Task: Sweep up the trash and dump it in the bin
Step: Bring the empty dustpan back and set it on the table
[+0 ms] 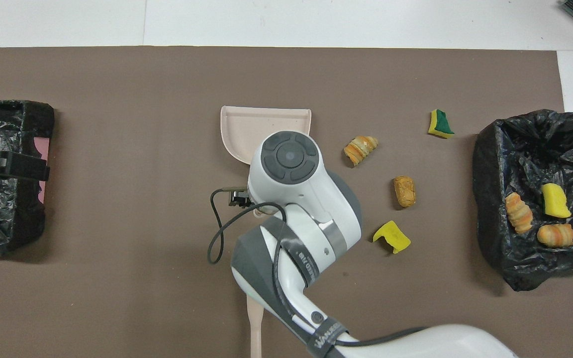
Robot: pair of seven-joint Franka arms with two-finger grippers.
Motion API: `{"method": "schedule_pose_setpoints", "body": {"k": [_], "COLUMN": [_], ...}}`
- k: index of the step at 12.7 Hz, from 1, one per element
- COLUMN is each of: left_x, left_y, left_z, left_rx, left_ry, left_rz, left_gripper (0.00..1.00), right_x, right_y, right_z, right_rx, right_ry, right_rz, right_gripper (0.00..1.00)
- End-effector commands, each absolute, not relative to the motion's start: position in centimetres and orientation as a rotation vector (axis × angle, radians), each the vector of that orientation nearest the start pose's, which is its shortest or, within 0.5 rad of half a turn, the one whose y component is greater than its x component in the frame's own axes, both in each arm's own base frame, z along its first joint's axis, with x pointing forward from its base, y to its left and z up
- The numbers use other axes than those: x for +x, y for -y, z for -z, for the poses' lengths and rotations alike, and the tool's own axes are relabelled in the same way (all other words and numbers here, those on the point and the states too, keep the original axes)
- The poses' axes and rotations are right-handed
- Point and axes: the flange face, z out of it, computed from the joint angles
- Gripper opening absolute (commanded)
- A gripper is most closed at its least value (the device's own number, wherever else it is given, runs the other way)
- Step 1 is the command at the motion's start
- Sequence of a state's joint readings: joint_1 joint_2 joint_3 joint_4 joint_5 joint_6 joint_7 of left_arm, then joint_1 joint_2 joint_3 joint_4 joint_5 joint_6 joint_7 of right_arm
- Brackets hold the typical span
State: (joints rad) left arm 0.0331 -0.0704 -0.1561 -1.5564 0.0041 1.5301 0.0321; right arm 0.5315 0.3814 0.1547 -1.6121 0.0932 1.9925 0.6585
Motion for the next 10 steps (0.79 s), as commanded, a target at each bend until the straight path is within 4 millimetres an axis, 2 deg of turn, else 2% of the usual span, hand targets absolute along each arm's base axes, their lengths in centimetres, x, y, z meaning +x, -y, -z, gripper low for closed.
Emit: {"method": "schedule_pose_setpoints", "body": {"k": [1, 3, 4, 5, 8, 10], "left_x": [51.5, 52.0, 52.7, 52.9, 54.2, 53.5], "left_y": [8.8, 10.6, 10.9, 13.0, 19.2, 23.7], "left_z": [-66.8, -67.2, -66.9, -66.3, -61.3, -57.4], "left_rx": [-3.119, -3.112, -3.116, -3.119, -3.113, -3.109], "left_ry": [-0.275, -0.357, -0.358, -0.409, -0.567, -0.649], "left_rz": [0.076, 0.184, 0.22, 0.239, 0.231, 0.243], "left_gripper": [1.0, 1.0, 1.0, 1.0, 1.0, 1.0], "right_x": [45.8, 41.1, 39.1, 36.9, 31.8, 29.2], "right_y": [-41.6, -42.4, -42.5, -43.1, -44.8, -45.5], "right_z": [-40.3, -39.6, -39.4, -39.1, -37.5, -35.5], "right_rx": [-3.06, -3.093, -3.108, -3.123, -3.167, -3.171], "right_ry": [-0.007, 0.011, 0.035, 0.047, 0.042, 0.007], "right_rz": [-0.188, -0.215, -0.227, -0.237, -0.272, -0.256], "right_gripper": [1.0, 1.0, 1.0, 1.0, 1.0, 0.93]}}
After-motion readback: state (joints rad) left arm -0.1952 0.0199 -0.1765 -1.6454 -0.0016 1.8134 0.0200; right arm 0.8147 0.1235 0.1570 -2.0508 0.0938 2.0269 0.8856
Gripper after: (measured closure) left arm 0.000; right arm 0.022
